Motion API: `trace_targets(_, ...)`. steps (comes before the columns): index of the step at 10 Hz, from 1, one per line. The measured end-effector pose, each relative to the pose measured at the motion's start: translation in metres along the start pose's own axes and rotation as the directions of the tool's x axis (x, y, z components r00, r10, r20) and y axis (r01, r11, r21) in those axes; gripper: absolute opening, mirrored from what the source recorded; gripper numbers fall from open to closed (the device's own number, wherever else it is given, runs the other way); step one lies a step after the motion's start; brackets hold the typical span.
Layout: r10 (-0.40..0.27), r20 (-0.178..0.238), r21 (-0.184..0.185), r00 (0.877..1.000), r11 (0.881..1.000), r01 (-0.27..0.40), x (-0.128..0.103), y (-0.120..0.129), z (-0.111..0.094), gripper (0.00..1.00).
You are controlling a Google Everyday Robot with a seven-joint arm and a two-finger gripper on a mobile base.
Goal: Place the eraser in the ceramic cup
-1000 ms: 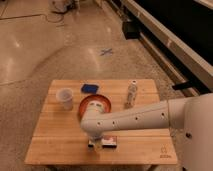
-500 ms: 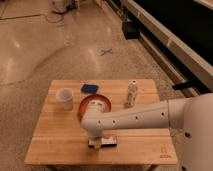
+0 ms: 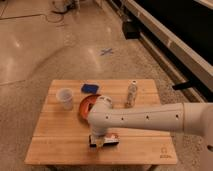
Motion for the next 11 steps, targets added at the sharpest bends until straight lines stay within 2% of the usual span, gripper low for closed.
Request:
trace_targets(2, -0.023, 0.052, 0.030, 0.998, 0.999, 0.021, -0.010, 0.001, -0.041, 0.00)
trace_targets(4, -0.069, 0.122, 0.058, 0.990, 0.996, 0.062, -0.029, 0.000, -0.083, 0.00)
trace_targets(5, -0.099, 0.157, 0.066, 0.983, 0.994, 0.089, -0.039, 0.000, -0.100, 0.00)
trace_targets(6, -0.149, 0.214, 0.079, 0.965, 0.988, 0.135, -0.055, 0.003, -0.124, 0.00)
trace_targets(7, -0.177, 0.246, 0.090, 0.953, 0.983, 0.159, -0.062, 0.005, -0.139, 0.00)
trace_targets(9, -0.207, 0.276, 0.103, 0.939, 0.977, 0.185, -0.070, 0.007, -0.152, 0.00)
trace_targets(11, -0.208, 0.276, 0.103, 0.938, 0.977, 0.186, -0.070, 0.007, -0.153, 0.00)
